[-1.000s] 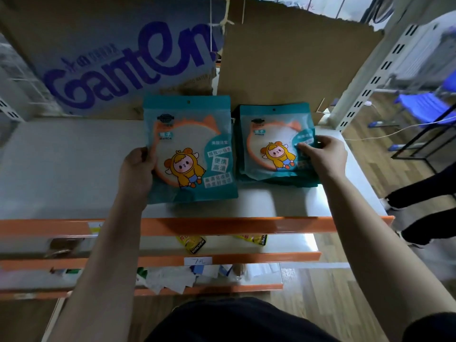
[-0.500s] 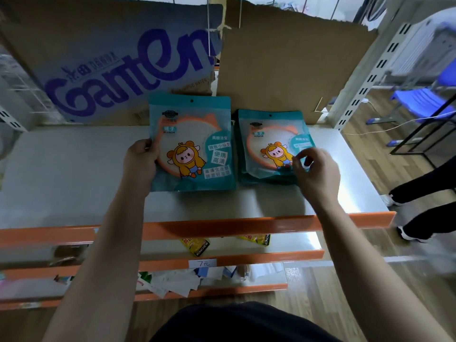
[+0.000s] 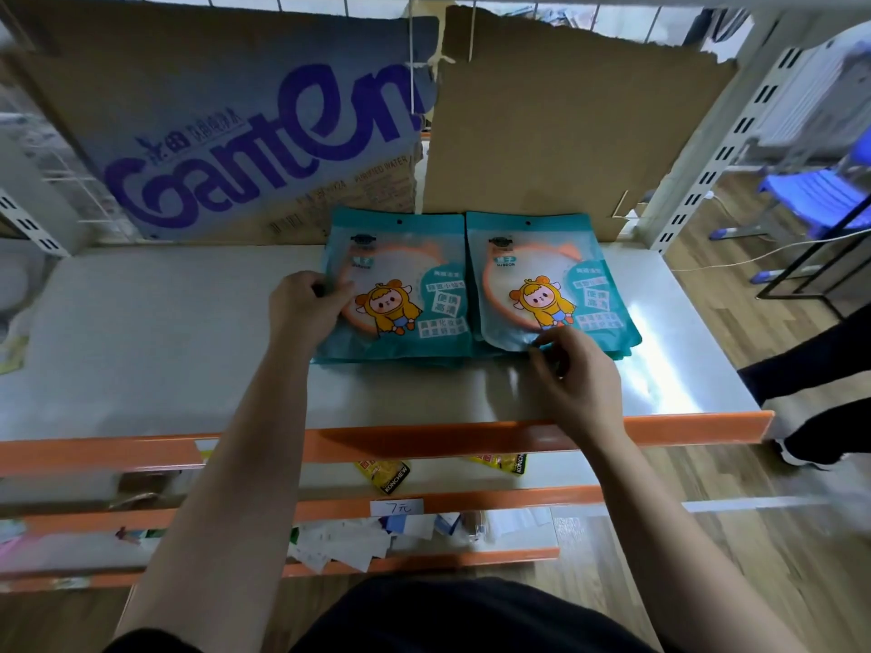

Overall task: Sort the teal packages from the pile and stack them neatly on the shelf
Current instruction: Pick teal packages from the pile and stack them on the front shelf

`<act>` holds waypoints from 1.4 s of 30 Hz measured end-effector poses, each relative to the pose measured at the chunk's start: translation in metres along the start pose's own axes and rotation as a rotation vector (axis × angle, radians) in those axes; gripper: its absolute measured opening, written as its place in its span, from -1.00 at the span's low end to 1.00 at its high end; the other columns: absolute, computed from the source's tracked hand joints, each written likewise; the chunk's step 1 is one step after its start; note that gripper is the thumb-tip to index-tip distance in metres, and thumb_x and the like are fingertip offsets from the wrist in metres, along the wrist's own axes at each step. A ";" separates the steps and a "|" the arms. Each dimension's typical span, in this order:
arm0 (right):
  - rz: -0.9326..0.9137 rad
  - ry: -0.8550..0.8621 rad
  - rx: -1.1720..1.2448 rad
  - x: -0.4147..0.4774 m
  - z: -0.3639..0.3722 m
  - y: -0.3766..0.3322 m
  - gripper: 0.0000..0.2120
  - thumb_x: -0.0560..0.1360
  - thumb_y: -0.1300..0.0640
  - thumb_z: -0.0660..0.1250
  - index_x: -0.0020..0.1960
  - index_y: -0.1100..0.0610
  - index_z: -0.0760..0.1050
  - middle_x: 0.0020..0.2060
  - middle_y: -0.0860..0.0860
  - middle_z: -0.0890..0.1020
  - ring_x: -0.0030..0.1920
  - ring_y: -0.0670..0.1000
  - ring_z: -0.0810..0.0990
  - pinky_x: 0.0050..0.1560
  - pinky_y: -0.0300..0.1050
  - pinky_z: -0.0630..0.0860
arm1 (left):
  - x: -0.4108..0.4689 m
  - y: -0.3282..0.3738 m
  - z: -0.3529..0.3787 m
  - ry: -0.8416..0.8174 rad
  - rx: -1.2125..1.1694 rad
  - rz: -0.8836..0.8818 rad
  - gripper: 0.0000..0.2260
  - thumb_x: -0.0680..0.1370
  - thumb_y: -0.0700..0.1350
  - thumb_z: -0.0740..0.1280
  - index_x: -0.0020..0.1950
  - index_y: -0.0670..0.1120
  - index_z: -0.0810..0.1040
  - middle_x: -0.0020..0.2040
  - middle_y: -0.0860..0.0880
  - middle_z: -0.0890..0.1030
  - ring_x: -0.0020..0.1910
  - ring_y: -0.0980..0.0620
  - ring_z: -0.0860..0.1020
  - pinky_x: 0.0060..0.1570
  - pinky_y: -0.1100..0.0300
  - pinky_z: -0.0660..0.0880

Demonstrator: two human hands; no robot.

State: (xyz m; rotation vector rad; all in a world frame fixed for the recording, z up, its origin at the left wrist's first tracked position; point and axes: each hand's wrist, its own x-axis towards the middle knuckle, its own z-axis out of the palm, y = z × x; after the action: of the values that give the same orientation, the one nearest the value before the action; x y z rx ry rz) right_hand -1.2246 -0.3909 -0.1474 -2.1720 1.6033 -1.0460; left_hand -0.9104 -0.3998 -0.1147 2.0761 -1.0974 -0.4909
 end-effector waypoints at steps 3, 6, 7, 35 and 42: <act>0.000 0.005 -0.001 -0.001 0.000 0.001 -0.90 0.47 0.16 0.41 -0.05 0.10 0.51 -0.22 -0.12 0.51 -0.23 -0.05 0.47 -0.32 -0.26 0.35 | 0.000 0.001 -0.001 0.065 0.024 0.017 -0.73 0.53 0.02 0.37 0.10 -0.14 0.62 -0.04 -0.09 0.64 -0.13 0.01 0.52 -0.25 0.18 0.37; 0.013 0.002 0.011 -0.002 -0.001 0.000 -0.90 0.48 0.16 0.41 -0.03 0.11 0.52 -0.20 -0.09 0.54 -0.22 -0.06 0.47 -0.30 -0.35 0.31 | 0.000 0.000 -0.001 0.113 0.117 0.081 -0.72 0.54 0.01 0.35 0.09 -0.18 0.62 0.00 -0.15 0.63 -0.13 -0.01 0.49 -0.20 0.15 0.34; 0.017 -0.004 0.013 -0.002 -0.002 -0.001 -0.90 0.48 0.15 0.40 -0.03 0.11 0.52 -0.20 -0.08 0.54 -0.22 -0.06 0.48 -0.30 -0.35 0.32 | 0.000 -0.001 -0.001 0.119 0.150 0.092 -0.69 0.55 0.03 0.33 0.12 -0.18 0.61 0.03 -0.17 0.61 -0.10 -0.05 0.50 -0.19 0.14 0.34; -0.547 -0.199 0.259 0.008 0.135 -0.261 -0.81 0.49 0.22 0.38 0.08 0.23 0.60 -0.03 0.10 0.63 -0.07 -0.02 0.56 0.03 -0.45 0.30 | -0.081 -0.145 -0.213 0.443 0.449 0.157 -0.70 0.62 0.04 0.23 0.28 -0.07 0.54 0.19 -0.10 0.59 0.18 -0.17 0.53 0.17 -0.06 0.32; -0.461 -0.233 0.326 -0.038 0.211 -0.377 -0.80 0.53 0.17 0.34 0.13 0.17 0.58 -0.02 0.04 0.61 -0.06 -0.08 0.50 -0.06 -0.19 0.44 | -0.083 -0.228 -0.324 0.443 0.518 0.141 -0.69 0.63 0.04 0.20 0.30 -0.05 0.52 0.23 -0.08 0.56 0.22 -0.15 0.49 0.16 -0.01 0.29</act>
State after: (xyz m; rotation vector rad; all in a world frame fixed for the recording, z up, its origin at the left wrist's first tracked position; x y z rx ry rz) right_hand -0.8138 -0.2628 -0.0953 -2.3696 0.7850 -1.0322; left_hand -0.6326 -0.1093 -0.0704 2.3574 -1.1646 0.3523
